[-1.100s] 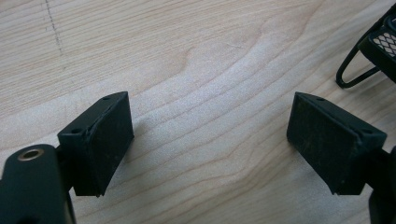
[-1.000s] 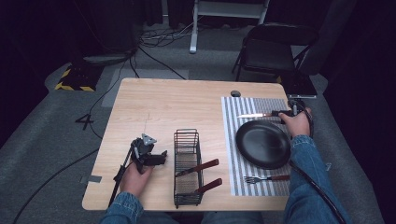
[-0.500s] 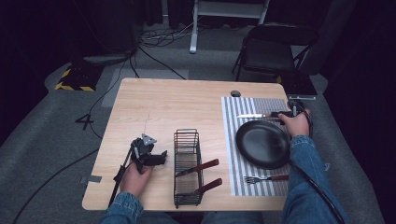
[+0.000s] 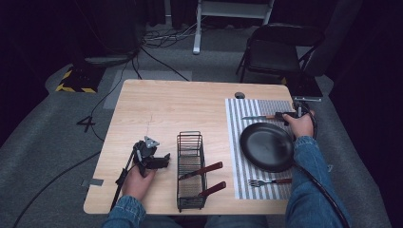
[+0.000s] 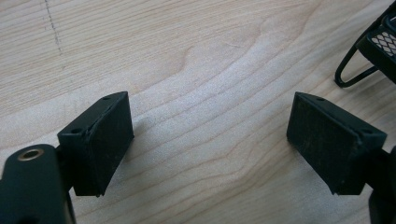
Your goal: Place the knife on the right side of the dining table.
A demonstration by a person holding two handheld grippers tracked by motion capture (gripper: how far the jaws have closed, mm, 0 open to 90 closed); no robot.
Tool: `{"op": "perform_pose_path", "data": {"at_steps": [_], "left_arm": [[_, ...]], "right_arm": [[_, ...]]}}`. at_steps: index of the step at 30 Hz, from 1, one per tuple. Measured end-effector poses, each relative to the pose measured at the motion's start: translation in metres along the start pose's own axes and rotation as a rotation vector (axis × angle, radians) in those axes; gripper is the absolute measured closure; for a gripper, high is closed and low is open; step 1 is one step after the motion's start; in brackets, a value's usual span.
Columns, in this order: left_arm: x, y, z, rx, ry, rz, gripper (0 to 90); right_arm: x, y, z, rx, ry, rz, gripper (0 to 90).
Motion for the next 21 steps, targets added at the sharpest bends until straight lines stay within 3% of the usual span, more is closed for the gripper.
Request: {"op": "perform_pose_path", "data": {"at_steps": [16,21], "left_arm": [[0.0002,0.0,0.0,0.0,0.0,0.001,14.8],[0.0001,0.0,0.0,0.0,0.0,0.001,14.8]], "right_arm": [[0.0035,0.0021,0.0006,0.008,-0.037,0.028,38.1],[0.0014,0.0085,0.0078,0.03,-0.045,0.046,38.3]]}}
Point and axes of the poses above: each handheld gripper's, and its own axes: z roughly backward along the jaws, y roughly out of its top, x roughly to its right, the point moved 9 cm from there along -z, roughly forward along the jaws, and after that the axes turned 4 degrees about x, right-handed, at the moved point
